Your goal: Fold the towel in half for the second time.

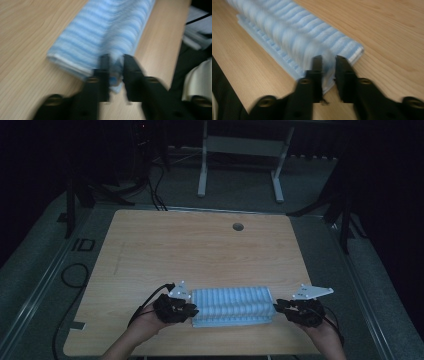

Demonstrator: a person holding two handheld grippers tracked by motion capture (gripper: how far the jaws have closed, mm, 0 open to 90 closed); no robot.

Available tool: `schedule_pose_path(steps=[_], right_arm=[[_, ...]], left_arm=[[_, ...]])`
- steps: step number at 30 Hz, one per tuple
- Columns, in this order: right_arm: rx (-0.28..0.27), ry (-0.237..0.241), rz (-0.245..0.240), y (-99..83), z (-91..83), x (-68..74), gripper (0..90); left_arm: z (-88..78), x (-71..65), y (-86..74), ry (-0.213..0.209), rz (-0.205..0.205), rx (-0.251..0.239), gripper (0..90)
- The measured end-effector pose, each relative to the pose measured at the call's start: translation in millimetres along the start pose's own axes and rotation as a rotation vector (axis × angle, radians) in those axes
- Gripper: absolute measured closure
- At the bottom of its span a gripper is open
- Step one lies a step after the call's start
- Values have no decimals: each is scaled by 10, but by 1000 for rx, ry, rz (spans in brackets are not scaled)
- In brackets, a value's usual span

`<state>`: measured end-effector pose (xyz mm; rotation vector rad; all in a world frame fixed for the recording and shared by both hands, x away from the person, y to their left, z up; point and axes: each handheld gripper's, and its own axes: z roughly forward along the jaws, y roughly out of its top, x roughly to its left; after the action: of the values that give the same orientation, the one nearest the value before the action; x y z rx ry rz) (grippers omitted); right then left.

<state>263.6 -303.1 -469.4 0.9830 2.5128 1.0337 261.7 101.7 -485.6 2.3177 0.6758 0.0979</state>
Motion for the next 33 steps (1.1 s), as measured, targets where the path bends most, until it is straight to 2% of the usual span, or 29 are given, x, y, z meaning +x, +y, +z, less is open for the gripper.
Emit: schedule_pose_path(steps=[3,4,5,7,8,9,10,11,12,13,14,15,16,17,18,23,24,33], right_arm=[[-12,-14,13,-23,-46,-23,671],[-15,-3,53,-4,-44,-76,628],[-15,-3,53,-4,-44,-76,628],[-16,-16,48,18,0,-80,610],[8,0,30,52,93,-70,600],[8,0,30,52,93,-70,600],[23,20,12,87,199,-50,594],[23,20,12,87,199,-50,594],[43,38,2,118,319,-34,593],[43,38,2,118,319,-34,593],[68,48,-6,141,443,-31,591],[68,48,-6,141,443,-31,591],[89,43,-15,156,557,-29,590],[89,43,-15,156,557,-29,590],[115,42,-24,163,654,-34,583],[162,27,-32,157,822,-58,580],[183,17,-36,147,913,-79,568],[196,14,-42,225,1054,-100,557]], left_arm=[[6,18,-3,1,-15,14,566],[18,42,13,21,-21,28,535],[24,53,21,29,-18,27,535],[56,76,41,16,-31,8,492],[107,87,64,7,-32,8,488],[107,87,64,7,-32,8,485],[169,85,87,-9,-27,15,461],[169,85,87,-9,-27,15,458],[235,80,109,-19,-16,22,458],[235,80,109,-19,-16,22,457],[311,75,130,-35,-18,35,437],[311,75,130,-35,-18,35,437],[384,87,139,-34,-14,53,436],[384,87,139,-34,-14,53,436],[455,126,136,-33,-29,61,436],[591,241,111,-10,-49,100,441],[640,293,89,-11,-62,110,446],[641,443,73,15,-87,101,457]])
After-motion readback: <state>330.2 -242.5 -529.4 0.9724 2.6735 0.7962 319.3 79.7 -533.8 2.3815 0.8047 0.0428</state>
